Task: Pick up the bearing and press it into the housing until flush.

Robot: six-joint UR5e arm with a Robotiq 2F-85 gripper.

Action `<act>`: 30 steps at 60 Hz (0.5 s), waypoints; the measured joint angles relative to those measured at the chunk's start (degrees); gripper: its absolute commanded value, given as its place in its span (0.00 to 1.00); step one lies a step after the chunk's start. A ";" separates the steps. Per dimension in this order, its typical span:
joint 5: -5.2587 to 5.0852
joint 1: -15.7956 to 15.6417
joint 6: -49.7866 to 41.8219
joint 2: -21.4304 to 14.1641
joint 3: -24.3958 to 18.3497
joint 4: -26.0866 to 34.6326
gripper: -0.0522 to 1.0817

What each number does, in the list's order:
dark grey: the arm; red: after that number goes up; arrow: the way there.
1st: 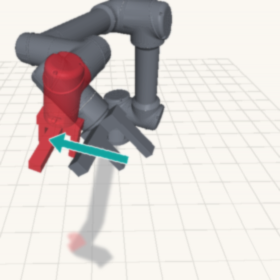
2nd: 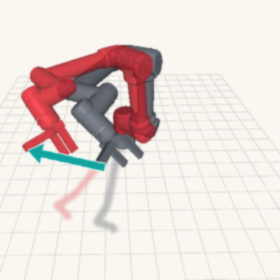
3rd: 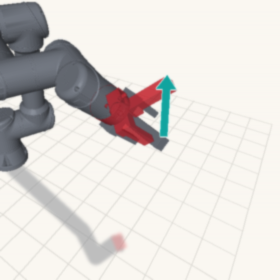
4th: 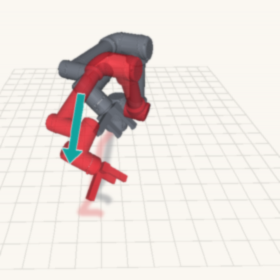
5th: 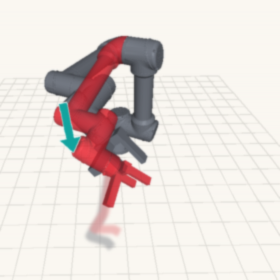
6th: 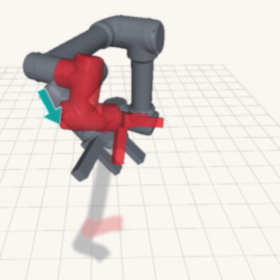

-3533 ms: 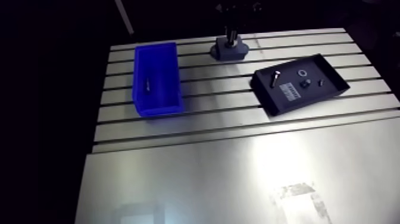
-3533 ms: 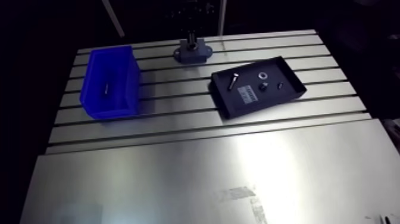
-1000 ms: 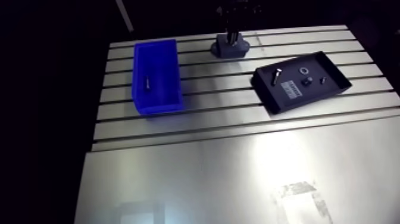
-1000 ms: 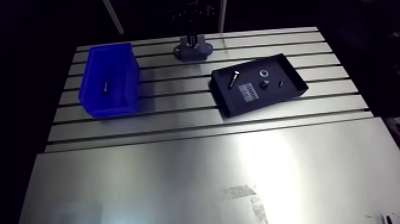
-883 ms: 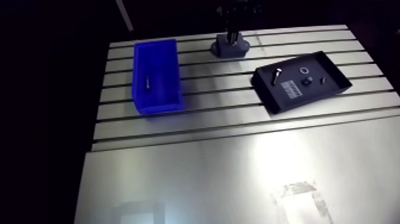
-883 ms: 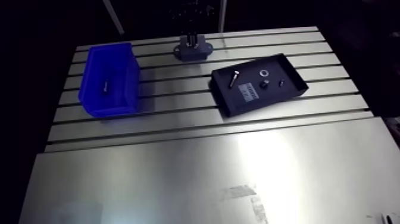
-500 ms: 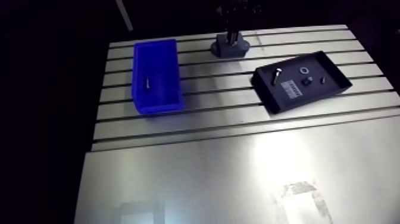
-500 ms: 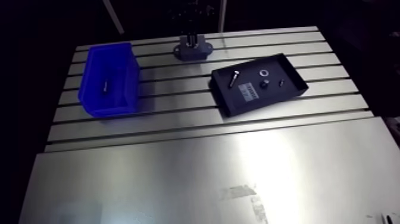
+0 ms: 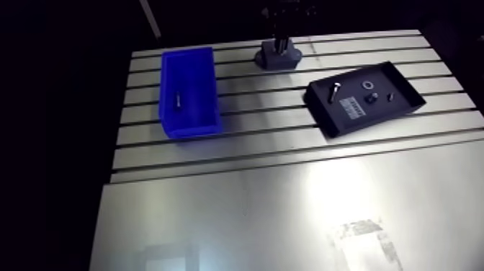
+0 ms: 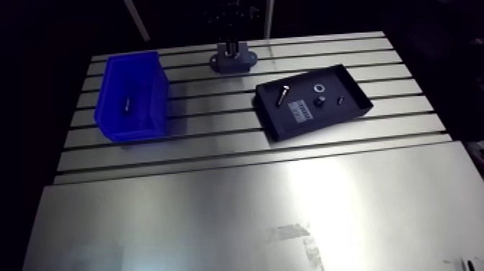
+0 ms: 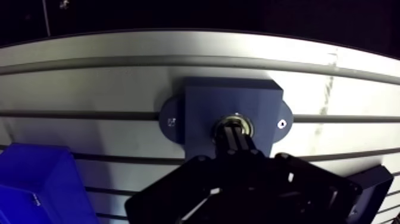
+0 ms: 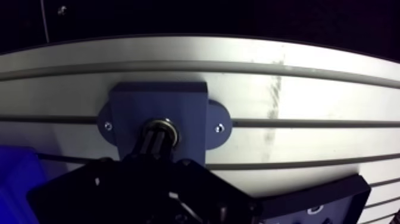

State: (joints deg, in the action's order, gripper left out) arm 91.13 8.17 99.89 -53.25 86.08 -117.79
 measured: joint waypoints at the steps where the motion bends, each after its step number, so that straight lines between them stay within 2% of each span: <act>1: 0.00 0.00 0.00 -0.02 -0.02 0.00 0.99; 10: -0.06 -0.05 0.00 -0.95 -0.37 0.11 0.99; 14: -0.07 -0.08 -0.01 -1.39 -0.37 0.19 0.96; 15: -0.06 -0.09 -0.01 -1.54 -0.37 0.20 0.85; 16: -0.06 -0.10 -0.02 -1.70 -0.37 0.23 0.85; 17: -0.06 -0.10 -0.02 -1.84 -0.36 0.26 0.55; 18: -0.05 -0.11 -0.02 -2.02 -0.35 0.30 0.55; 19: -0.03 -0.12 -0.02 -2.18 -0.36 0.35 0.15; 20: -0.02 -0.12 -0.02 -2.35 -0.36 0.39 0.15; 21: 0.00 -0.13 -0.03 -2.52 -0.36 0.46 0.07; 23: 0.04 -0.14 -0.02 -2.90 -0.39 0.75 0.05; 30: 0.17 -0.19 -0.02 -4.63 -0.54 3.25 0.05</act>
State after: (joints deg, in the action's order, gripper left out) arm 91.30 7.98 99.87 -57.88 85.54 -114.54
